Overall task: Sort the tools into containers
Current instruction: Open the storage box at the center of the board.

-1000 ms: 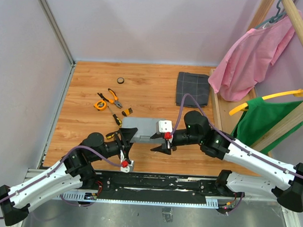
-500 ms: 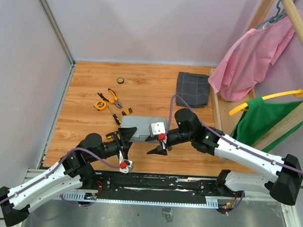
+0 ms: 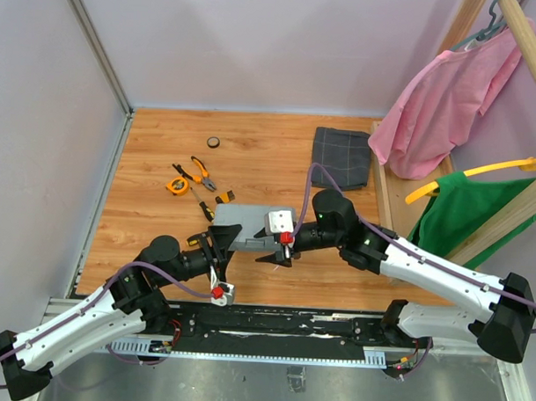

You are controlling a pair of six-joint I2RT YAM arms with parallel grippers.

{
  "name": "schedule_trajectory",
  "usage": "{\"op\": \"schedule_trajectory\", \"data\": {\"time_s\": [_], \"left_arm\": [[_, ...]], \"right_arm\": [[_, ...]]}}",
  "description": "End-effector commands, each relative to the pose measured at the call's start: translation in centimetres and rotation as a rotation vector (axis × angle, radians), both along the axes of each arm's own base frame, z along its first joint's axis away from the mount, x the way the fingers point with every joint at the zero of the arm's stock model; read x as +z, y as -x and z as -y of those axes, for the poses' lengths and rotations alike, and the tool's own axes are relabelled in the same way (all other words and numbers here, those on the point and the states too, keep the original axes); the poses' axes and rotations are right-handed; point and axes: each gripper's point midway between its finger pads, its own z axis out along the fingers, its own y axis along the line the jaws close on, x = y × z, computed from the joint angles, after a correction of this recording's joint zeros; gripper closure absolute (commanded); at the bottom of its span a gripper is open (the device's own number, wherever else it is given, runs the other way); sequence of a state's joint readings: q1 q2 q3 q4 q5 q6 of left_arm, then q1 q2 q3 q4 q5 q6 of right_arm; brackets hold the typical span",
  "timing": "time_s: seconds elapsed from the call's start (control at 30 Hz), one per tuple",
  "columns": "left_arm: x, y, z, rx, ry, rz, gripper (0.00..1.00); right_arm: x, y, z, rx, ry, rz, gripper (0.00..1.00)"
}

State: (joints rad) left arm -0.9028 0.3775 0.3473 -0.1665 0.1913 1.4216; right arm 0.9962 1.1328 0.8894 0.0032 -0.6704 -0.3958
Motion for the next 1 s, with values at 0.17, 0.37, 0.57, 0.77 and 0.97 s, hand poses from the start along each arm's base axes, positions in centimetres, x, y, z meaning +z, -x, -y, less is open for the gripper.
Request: {"op": "schedule_trajectory", "data": {"time_s": [0.17, 0.37, 0.57, 0.77, 0.97], "left_arm": [[3.1, -0.4, -0.1, 0.020, 0.089, 0.079, 1.00], [3.2, -0.7, -0.2, 0.040, 0.100, 0.074, 1.00], [3.4, -0.9, -0.3, 0.052, 0.109, 0.075, 1.00], [3.9, -1.4, -0.7, 0.091, 0.131, 0.075, 1.00], [4.3, -2.1, -1.2, 0.139, 0.142, 0.084, 1.00]], "right_arm": [[0.5, -0.4, -0.3, 0.002, -0.004, -0.022, 0.47], [-0.5, 0.3, -0.3, 0.030, 0.023, -0.062, 0.49], [-1.3, 0.5, 0.0, 0.024, 0.043, -0.088, 0.50], [-3.2, 0.0, 0.7, -0.051, 0.122, -0.153, 0.55], [-6.4, 1.3, 1.1, -0.043, 0.178, -0.279, 0.58]]}}
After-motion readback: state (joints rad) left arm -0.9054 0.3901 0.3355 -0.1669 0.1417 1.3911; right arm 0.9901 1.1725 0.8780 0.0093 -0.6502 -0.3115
